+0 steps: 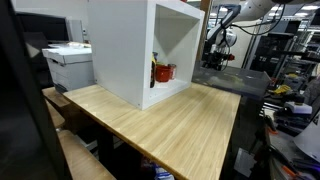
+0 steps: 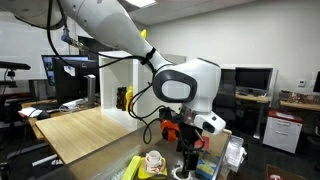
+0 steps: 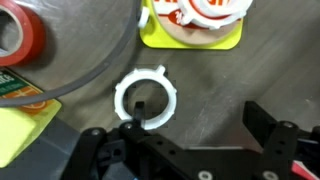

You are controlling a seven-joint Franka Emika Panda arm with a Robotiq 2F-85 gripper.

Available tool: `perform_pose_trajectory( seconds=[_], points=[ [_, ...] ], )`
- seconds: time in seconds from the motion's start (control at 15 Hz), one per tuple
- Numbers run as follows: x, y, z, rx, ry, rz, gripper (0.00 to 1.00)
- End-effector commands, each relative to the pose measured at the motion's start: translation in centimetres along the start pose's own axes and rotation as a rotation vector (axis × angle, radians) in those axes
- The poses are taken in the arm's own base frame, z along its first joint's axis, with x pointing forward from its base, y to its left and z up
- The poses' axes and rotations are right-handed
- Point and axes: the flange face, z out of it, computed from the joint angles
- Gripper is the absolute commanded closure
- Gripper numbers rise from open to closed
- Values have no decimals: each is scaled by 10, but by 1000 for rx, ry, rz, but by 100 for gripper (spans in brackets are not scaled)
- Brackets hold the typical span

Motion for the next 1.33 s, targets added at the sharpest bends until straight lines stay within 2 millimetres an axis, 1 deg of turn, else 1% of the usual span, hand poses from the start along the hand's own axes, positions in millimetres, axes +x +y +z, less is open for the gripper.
perform_pose_trajectory(
  seconds=[0.0, 0.53, 0.6, 0.67, 0.8, 1.07, 1.27],
  points=[
    [4, -2, 0, 17, 21, 52, 0],
    [4, 0, 6, 18, 9, 75, 0],
    [4, 0, 7, 20, 8, 75, 3],
    [4, -1, 6, 21, 8, 75, 26],
    [4, -2, 6, 22, 7, 77, 28],
    [6, -3, 7, 20, 8, 74, 50],
    [7, -3, 7, 20, 11, 71, 65]
  ],
)
